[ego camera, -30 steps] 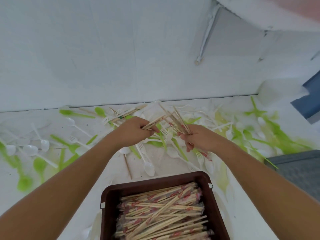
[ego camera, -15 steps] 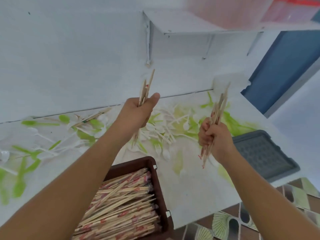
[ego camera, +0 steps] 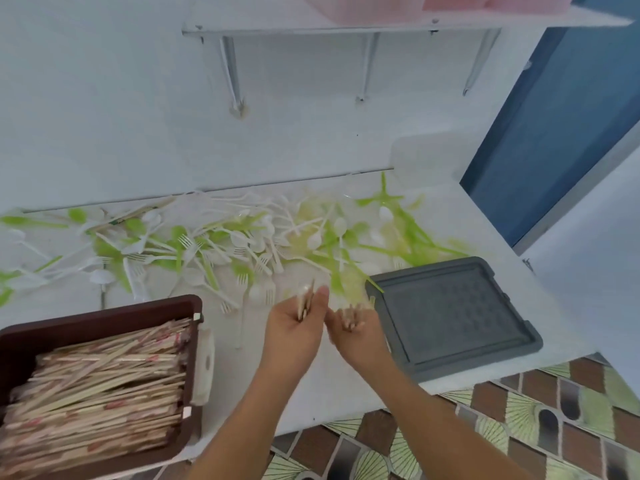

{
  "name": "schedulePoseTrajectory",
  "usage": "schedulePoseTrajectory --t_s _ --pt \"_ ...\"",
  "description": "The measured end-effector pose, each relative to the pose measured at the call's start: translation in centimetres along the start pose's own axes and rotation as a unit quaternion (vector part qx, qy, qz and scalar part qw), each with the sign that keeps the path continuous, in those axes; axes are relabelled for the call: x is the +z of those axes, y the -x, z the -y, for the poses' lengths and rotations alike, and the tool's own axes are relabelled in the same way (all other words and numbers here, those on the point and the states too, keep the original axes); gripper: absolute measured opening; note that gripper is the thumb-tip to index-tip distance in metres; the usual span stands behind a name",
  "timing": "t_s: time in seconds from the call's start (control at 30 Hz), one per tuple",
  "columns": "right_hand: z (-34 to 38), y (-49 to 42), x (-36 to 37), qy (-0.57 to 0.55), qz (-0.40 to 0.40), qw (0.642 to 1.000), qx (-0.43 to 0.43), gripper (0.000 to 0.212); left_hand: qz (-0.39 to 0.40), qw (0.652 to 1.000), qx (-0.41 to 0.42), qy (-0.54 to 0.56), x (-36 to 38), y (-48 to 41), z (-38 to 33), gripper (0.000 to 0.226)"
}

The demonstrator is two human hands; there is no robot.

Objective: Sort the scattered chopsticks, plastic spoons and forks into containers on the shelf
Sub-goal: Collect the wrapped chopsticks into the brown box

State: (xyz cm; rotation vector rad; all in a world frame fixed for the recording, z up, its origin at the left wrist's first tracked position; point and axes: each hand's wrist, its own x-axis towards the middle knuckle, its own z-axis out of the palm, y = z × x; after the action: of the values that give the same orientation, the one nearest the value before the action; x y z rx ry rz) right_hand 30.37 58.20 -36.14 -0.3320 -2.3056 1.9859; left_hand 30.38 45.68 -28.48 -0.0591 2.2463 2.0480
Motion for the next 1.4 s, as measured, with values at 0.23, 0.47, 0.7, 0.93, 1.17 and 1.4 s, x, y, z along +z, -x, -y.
schedulePoseTrajectory --t_s 0.23,0.47,0.7,0.93,1.17,1.4 --pt "-1.2 0.3 -1.9 0.02 0.006 1.0 0.005 0.061 0.028 0.999 -0.017 -0.027 0.6 -0.3 6.1 0.063" --pt "-2.7 0.2 -2.2 0.031 0.046 0.998 -0.007 0.028 0.018 0.998 -0.05 -0.045 0.9 -0.3 7.2 0.059" --pt "-3.6 -0.1 -1.9 -0.012 0.031 0.999 0.002 0.017 0.005 0.998 -0.043 -0.048 0.2 -0.5 7.5 0.058" --pt "-4.0 0.3 -0.6 0.01 0.037 0.999 0.036 0.02 -0.006 0.992 -0.106 -0.062 0.6 -0.5 8.9 0.06" --pt "0.3 -1.3 -1.3 -0.049 -0.048 0.997 0.043 0.073 0.059 0.997 -0.045 0.008 -1.2 0.6 1.9 0.048" --pt "10.2 -3.7 0.7 0.059 0.071 0.996 -0.022 0.05 0.063 0.994 0.001 -0.089 -16.4 0.4 -3.6 0.014"
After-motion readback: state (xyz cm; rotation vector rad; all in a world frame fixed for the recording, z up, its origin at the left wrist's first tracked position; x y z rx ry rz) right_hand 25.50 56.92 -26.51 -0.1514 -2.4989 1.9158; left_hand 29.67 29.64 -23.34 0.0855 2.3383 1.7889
